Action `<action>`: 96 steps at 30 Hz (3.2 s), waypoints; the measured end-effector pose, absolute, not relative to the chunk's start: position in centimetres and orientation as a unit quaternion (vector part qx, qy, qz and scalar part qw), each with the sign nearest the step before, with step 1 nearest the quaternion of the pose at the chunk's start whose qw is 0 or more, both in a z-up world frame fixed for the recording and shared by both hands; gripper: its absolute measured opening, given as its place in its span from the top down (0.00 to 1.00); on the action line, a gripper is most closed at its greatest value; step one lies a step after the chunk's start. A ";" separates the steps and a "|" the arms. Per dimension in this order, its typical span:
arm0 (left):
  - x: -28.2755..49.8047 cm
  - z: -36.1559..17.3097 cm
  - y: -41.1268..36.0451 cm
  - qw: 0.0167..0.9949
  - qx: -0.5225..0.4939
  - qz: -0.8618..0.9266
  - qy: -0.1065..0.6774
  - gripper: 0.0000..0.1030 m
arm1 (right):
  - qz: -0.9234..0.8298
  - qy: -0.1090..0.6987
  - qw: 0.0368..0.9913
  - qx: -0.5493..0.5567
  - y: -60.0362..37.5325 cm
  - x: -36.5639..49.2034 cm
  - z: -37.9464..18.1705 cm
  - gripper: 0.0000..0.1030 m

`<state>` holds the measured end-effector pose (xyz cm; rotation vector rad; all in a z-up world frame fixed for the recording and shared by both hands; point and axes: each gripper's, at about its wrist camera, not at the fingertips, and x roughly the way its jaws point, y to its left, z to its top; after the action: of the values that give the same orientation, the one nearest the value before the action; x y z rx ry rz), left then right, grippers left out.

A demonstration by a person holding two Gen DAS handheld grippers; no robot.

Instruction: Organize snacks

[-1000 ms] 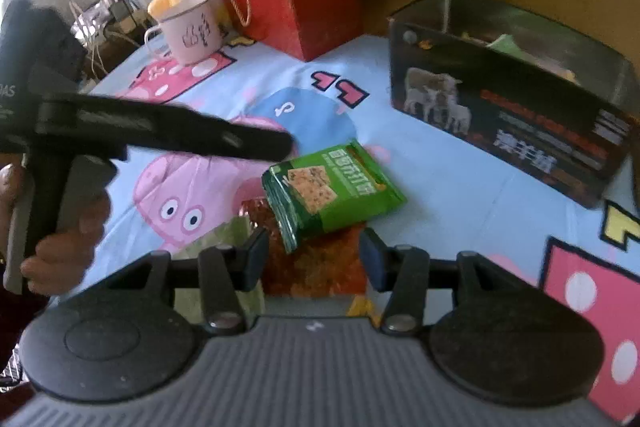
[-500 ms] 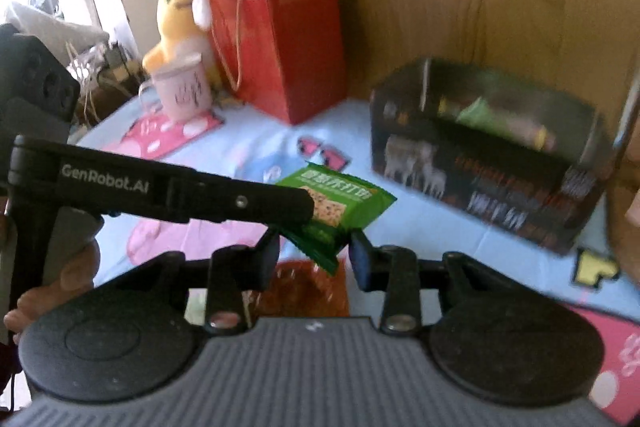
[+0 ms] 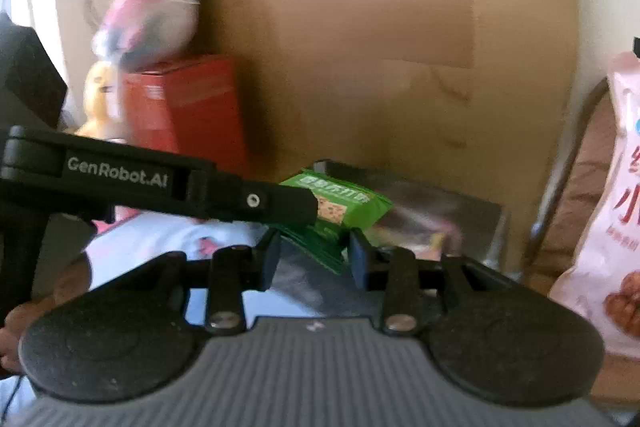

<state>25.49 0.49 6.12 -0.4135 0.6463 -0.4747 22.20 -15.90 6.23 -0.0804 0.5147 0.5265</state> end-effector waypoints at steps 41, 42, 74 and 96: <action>11.2 -0.8 -0.6 0.830 -0.181 -0.281 0.446 0.43 | 0.172 0.294 0.938 -0.057 -22.5 3.0 -1.7 0.39; 11.2 -0.8 -0.6 0.830 -0.183 -0.278 0.447 0.43 | 0.167 0.296 0.939 -0.047 -23.0 3.4 -1.7 0.40; 14.4 0.3 -2.1 0.830 -0.173 -0.276 0.453 0.69 | 0.263 0.284 0.922 -0.017 -20.9 8.3 -0.7 0.85; 26.6 5.3 -3.1 0.897 -0.150 -0.214 0.357 0.57 | 0.175 0.209 0.962 -0.015 -20.7 21.3 3.4 0.68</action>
<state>26.58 -3.13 5.33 -0.3117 0.7395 -0.4436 21.35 -20.66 3.42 -0.0298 0.4238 0.3555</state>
